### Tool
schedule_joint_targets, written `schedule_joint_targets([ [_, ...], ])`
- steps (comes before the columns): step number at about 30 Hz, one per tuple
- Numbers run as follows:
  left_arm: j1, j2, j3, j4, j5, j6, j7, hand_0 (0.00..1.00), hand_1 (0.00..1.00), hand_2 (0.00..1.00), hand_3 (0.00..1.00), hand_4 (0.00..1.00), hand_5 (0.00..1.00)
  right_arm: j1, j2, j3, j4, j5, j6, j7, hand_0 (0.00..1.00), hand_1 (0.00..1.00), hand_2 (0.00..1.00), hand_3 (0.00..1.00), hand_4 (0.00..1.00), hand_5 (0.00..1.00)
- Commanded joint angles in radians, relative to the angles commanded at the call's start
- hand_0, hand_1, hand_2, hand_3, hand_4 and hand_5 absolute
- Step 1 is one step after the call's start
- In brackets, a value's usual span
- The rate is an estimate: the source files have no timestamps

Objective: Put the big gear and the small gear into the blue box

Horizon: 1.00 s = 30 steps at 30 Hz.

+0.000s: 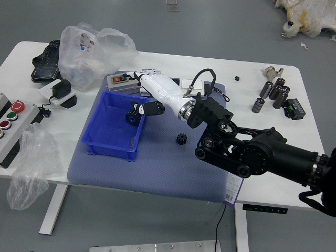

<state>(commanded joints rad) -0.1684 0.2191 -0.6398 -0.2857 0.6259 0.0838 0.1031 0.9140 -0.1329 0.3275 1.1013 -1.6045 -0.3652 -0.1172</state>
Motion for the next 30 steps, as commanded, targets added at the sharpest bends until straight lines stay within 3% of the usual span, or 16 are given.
schedule_joint_targets([
  [2,0.002,-0.001,0.003,0.000,-0.005,0.001,-0.002,0.664,0.642,0.638,0.709,0.714,0.436,-0.031,-0.028,0.040,0.029,-0.031,0.009,-0.020,0.420,0.683,0.809,0.886,0.660,0.189],
  [3,0.003,-0.001,0.003,0.000,-0.007,0.001,-0.002,0.663,0.643,0.638,0.709,0.714,0.437,-0.051,-0.046,0.061,0.048,-0.052,0.018,-0.037,0.406,0.580,0.768,0.861,0.710,0.204],
  [11,0.010,0.000,0.006,0.001,-0.016,0.004,-0.003,0.663,0.642,0.638,0.709,0.714,0.437,-0.177,-0.127,0.155,0.136,-0.173,0.107,-0.148,0.391,0.538,0.753,0.841,0.718,0.200],
  [16,0.009,-0.002,0.014,0.001,-0.023,0.003,-0.009,0.663,0.642,0.638,0.710,0.714,0.439,-0.219,-0.129,0.137,0.123,-0.171,0.125,-0.161,0.382,0.510,0.731,0.819,0.721,0.201],
  [24,0.009,-0.002,0.009,0.001,-0.017,0.003,-0.008,0.664,0.642,0.638,0.710,0.714,0.439,-0.231,-0.113,0.079,0.067,-0.128,0.122,-0.138,0.375,0.490,0.686,0.798,0.737,0.215],
  [30,0.011,-0.002,0.005,0.001,-0.014,0.003,-0.006,0.664,0.641,0.638,0.710,0.715,0.440,-0.240,-0.124,0.068,0.044,-0.130,0.147,-0.141,0.366,0.468,0.637,0.786,0.745,0.215],
])
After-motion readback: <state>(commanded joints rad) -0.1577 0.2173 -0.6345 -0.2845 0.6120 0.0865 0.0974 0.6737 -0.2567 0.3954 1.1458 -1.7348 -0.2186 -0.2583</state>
